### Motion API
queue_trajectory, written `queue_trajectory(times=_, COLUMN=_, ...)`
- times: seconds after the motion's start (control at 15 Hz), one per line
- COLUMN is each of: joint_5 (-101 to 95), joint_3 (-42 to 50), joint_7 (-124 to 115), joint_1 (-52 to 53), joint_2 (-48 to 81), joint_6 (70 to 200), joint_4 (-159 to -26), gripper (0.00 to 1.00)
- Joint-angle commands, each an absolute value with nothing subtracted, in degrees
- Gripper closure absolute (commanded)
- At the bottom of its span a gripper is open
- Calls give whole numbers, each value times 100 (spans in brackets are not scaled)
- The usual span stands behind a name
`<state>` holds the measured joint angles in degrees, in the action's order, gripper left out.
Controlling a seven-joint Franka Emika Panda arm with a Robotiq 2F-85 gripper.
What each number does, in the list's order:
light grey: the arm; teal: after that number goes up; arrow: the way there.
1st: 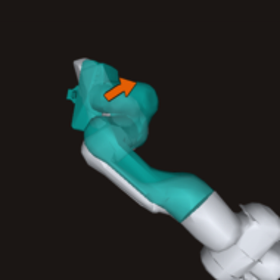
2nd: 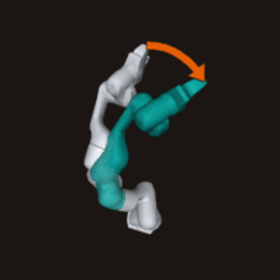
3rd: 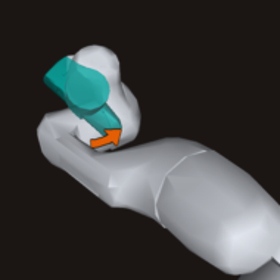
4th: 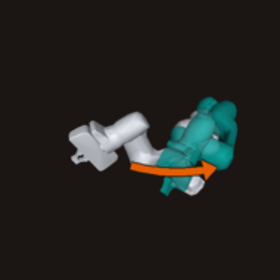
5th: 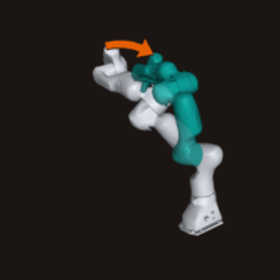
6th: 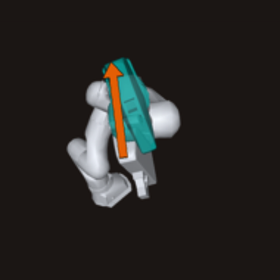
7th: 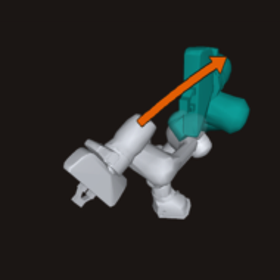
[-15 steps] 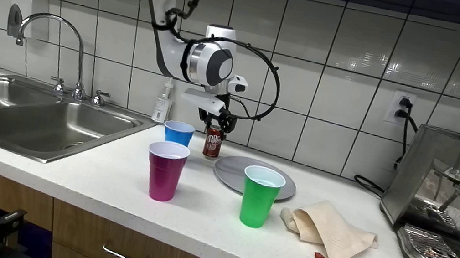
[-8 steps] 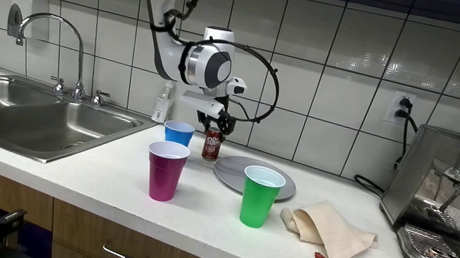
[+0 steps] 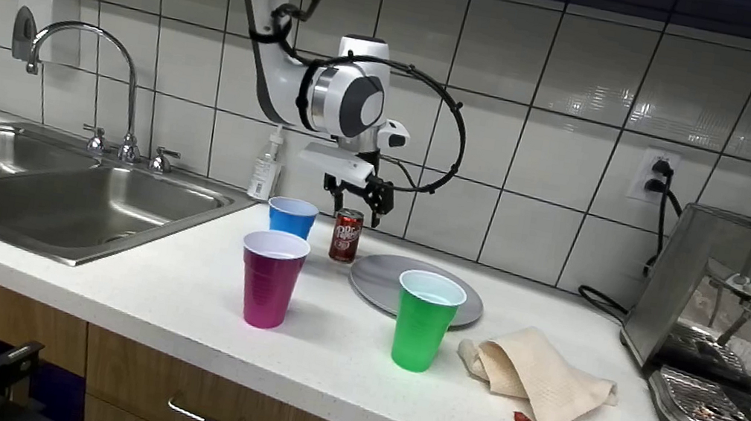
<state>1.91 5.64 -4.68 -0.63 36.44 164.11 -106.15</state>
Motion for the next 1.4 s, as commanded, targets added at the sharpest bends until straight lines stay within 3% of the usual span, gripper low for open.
queue_trajectory(times=0.0, joint_5=187, joint_3=308, joint_7=54, joint_1=-474, joint_2=3126, joint_6=16114, joint_4=-11016, gripper=0)
queue_trajectory(times=0.8, joint_5=656, joint_3=-456, joint_7=1328, joint_1=-1300, joint_2=2386, joint_6=15520, joint_4=-11458, gripper=0)
queue_trajectory(times=1.33, joint_5=1206, joint_3=-495, joint_7=2539, joint_1=-1546, joint_2=1798, joint_6=14825, joint_4=-11860, gripper=0)
